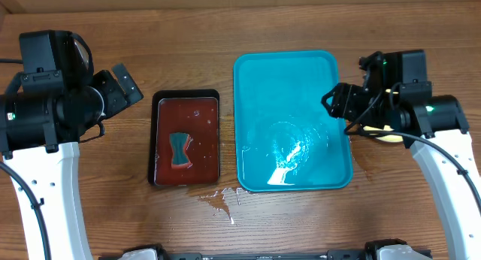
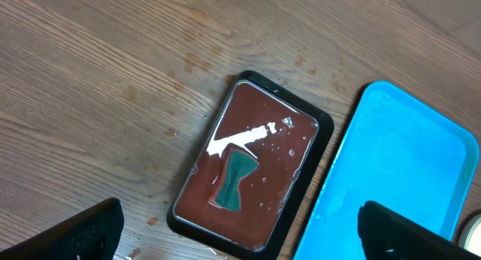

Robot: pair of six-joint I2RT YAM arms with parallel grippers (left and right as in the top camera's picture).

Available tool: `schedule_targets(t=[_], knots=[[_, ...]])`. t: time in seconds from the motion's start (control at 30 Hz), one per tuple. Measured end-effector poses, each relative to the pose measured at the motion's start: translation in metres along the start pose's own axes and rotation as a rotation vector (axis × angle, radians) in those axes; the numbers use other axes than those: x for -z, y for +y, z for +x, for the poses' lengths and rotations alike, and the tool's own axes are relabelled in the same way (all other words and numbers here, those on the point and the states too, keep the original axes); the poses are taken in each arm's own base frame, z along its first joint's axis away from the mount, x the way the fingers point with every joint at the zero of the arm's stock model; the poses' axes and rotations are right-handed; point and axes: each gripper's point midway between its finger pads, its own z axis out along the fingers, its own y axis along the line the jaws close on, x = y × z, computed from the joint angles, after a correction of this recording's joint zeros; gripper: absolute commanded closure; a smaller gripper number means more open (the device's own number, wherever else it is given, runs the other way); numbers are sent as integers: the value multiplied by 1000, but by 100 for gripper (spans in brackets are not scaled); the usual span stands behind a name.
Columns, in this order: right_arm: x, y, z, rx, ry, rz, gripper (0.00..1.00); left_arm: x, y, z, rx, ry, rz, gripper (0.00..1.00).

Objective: Clean dirty plates on tray and stack at the side

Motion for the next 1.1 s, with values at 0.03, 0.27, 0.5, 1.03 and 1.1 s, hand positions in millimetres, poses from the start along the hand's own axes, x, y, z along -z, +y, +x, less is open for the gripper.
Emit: schedule_targets(t=[0.03, 0.27, 0.5, 1.03, 1.1], knots=[[0, 0, 0, 0, 0, 0, 19, 0, 0, 0, 0, 0, 0, 0], [0, 0, 0, 5, 0, 1, 0, 0, 0, 0, 0, 0, 0, 0], [0, -1, 1, 3, 3, 1, 0, 0, 0, 0, 0, 0, 0, 0], [34, 6, -33, 113, -284, 11, 0, 0, 0, 0, 0, -1, 0, 0], [60, 15, -38, 182, -421, -13, 0, 0, 0, 0, 0, 0, 0, 0]])
